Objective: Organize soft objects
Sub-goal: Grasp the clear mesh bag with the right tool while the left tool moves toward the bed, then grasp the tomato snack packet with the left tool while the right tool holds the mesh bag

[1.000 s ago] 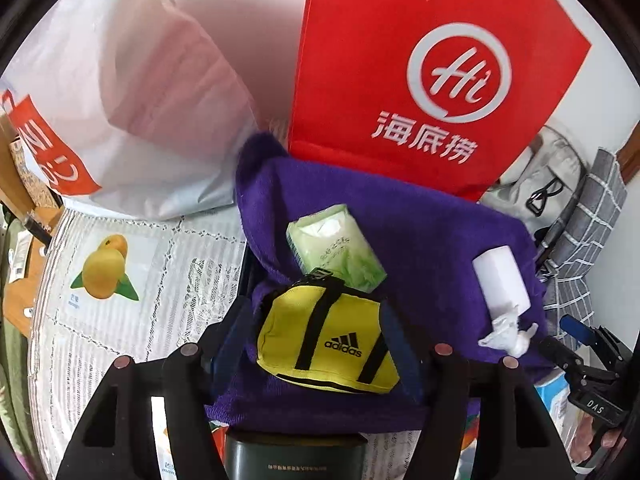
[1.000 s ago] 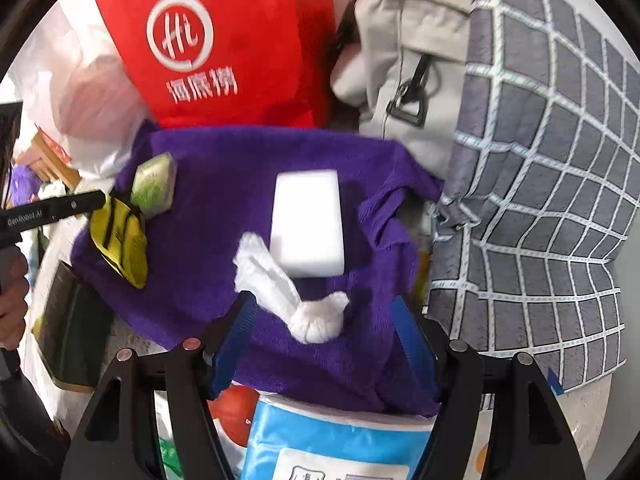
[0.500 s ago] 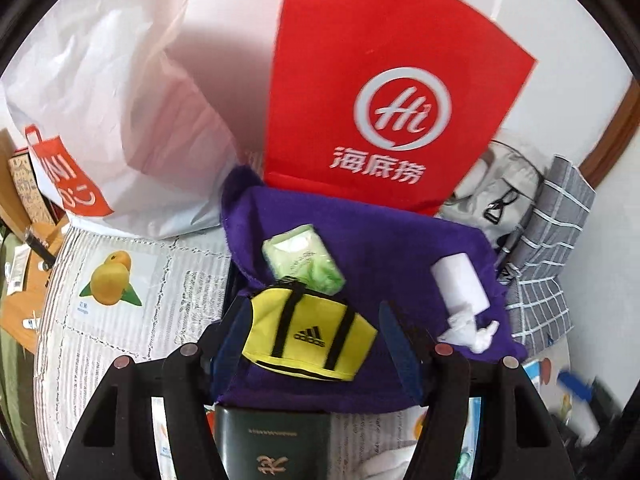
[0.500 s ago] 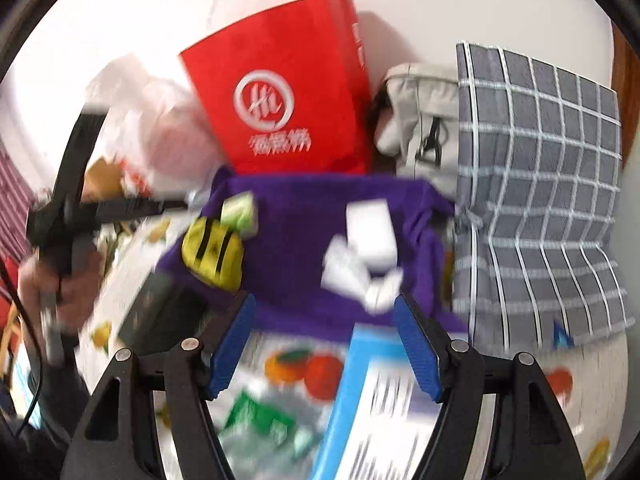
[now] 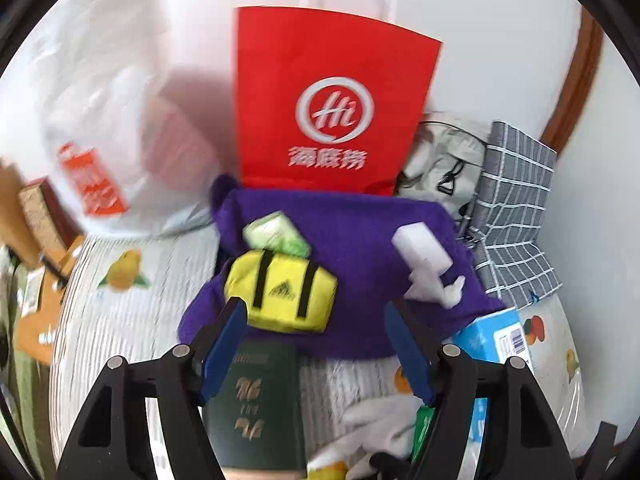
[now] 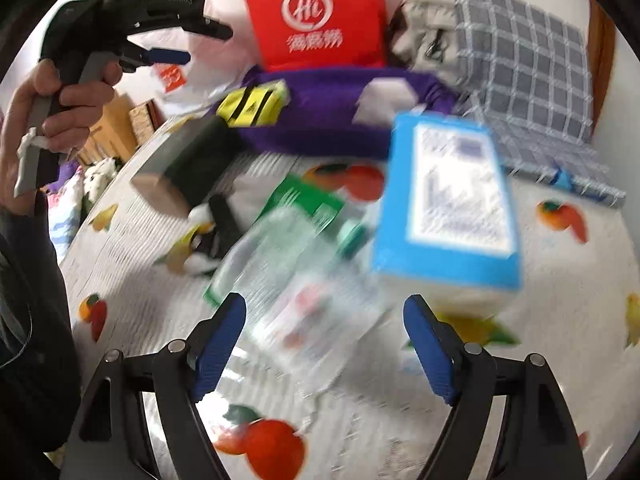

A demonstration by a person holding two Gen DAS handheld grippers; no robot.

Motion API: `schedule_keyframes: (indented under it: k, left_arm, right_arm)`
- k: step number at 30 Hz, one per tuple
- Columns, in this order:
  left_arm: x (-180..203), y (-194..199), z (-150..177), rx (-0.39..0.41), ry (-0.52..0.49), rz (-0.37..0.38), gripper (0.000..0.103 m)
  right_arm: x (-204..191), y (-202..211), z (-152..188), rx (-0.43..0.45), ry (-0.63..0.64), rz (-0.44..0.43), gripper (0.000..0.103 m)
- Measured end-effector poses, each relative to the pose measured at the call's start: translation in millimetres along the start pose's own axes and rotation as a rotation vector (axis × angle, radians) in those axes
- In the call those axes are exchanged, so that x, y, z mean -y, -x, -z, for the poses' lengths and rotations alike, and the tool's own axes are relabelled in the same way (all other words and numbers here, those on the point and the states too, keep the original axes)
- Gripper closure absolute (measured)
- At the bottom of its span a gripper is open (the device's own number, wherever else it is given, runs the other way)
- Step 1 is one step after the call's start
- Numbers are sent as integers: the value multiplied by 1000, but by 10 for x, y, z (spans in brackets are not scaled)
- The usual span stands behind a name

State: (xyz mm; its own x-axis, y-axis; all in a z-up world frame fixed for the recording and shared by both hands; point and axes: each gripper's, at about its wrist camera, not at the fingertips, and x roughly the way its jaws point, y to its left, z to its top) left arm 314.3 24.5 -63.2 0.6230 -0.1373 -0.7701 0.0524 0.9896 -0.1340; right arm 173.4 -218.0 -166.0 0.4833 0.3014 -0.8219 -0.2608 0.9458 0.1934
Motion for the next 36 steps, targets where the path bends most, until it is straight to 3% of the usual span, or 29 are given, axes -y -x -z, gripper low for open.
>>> schedule_keyframes:
  k: [4,11,12,13,14,16,17,22,31,36]
  left_arm:
    - [-122,131,282,-28,-5,11,33]
    - [-352,276,842,-78,24,12,33]
    - [-383,285,914,-89,38,18,33]
    - [-422,287,995,-103,58,27,33]
    - [-452,283,1064,-118,71,38,33]
    - [-493,287,1162,-135,98,60,33]
    - [-518,294,1222,-143,120,73,33]
    - [-516,329,1420,-170,138,92,33]
    - [-448,447,1756,-198,140,64,33]
    - [-317,472,1893,-205,113,71,33]
  right_arm:
    - [-222,-119,52,15,60,-22,22]
    - [-314,-435,33,30,43,-18,23]
    - [-318,-449,33,44,43,-6,32]
    - [-328,-434,34,55,48,2,52]
    - [-339,-415,24,60,60,2,60]
    - [-358,-352,-7,62,77,-25,86]
    - [-364,-310,-28,65,79,-41,89]
    - [-422,-38,-42,130,105,-41,91]
    - [-293,412,46,226,-18,-166,92]
    - [-174,583,235,246,-40,-70,92]
